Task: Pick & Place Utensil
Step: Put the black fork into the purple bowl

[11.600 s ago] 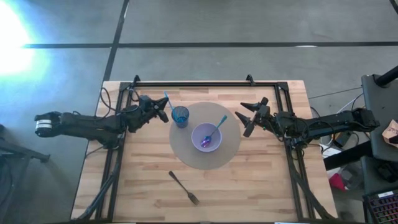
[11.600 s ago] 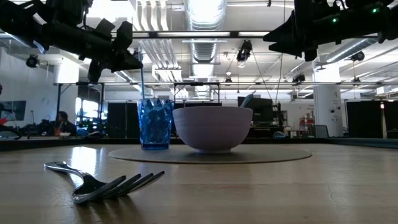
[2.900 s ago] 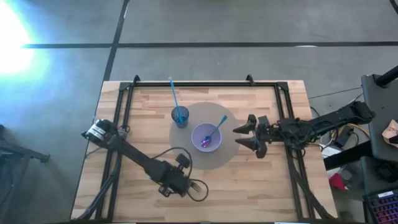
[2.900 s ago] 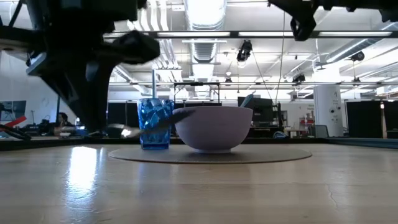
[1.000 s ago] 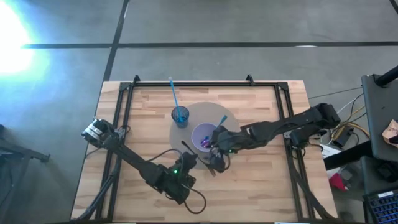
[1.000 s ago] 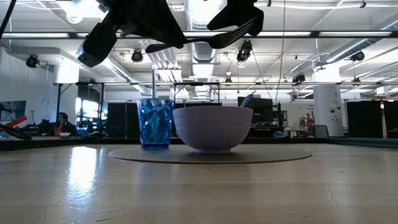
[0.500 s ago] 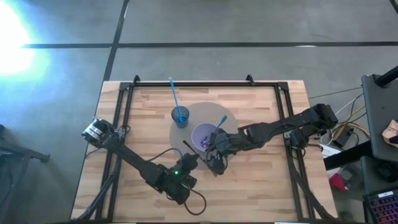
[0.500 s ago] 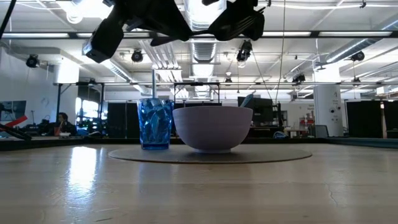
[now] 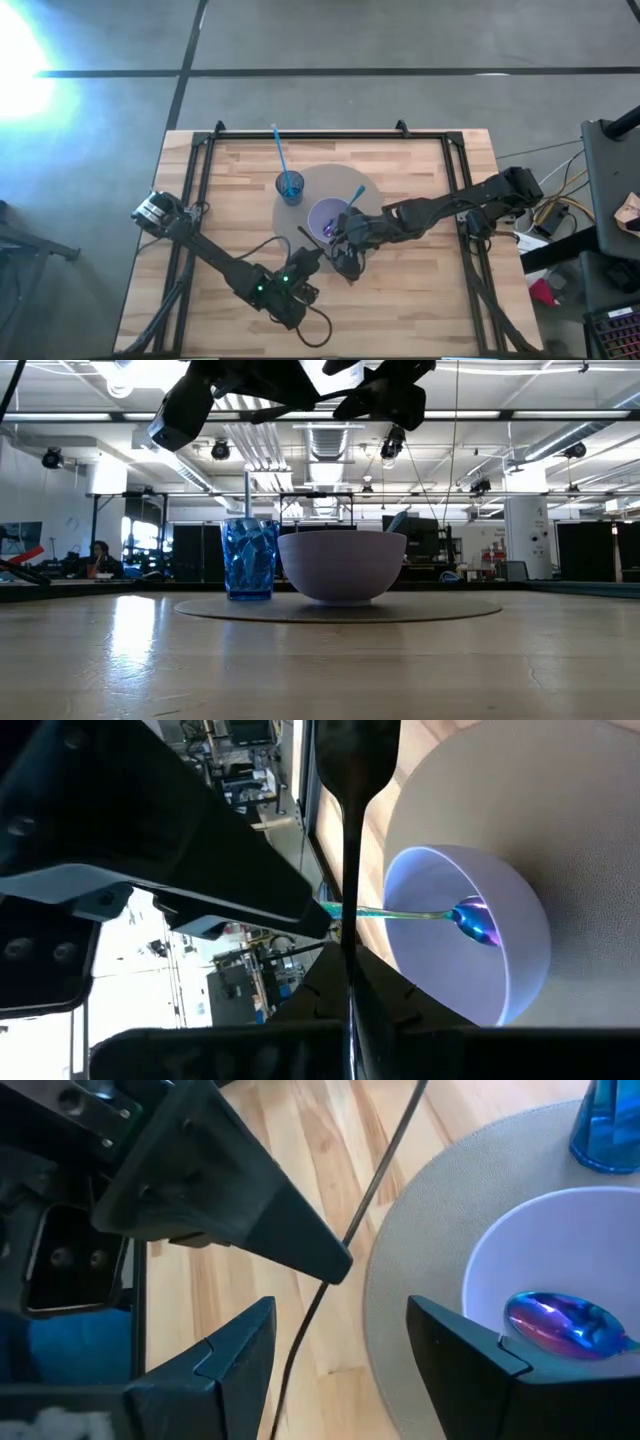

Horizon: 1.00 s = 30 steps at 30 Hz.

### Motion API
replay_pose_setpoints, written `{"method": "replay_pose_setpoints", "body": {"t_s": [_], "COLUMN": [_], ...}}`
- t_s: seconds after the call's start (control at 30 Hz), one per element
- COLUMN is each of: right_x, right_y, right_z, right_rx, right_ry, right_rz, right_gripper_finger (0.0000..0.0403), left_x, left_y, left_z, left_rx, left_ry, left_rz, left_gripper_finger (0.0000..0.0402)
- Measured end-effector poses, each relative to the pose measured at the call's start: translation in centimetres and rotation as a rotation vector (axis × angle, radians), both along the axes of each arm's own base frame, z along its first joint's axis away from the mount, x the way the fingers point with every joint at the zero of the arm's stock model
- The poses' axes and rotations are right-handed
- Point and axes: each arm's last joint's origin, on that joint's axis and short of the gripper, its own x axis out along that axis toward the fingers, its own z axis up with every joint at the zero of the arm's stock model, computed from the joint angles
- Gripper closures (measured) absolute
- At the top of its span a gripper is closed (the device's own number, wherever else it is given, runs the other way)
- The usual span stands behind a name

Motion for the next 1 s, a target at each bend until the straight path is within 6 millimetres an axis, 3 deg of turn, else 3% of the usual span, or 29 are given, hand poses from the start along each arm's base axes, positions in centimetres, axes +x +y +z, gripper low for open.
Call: {"method": "replay_pose_setpoints", "body": {"t_s": [0.6,1.0], "right_x": [-0.08,-0.08], "right_y": [0.07,0.06], "right_z": [-0.18,-0.18], "right_rx": [0.041,0.054], "right_ry": [0.017,0.019], "right_rz": [-0.008,-0.015], "right_gripper_finger": [0.0192,0.0299], "left_x": [0.94,0.95], "left_y": [0.22,0.25], "left_z": [0.83,0.82], "left_rx": [0.029,0.043], "left_ry": [-0.049,-0.037], "left_rz": [0.004,0.0], "left_gripper_finger": [0.04,0.0398]}}
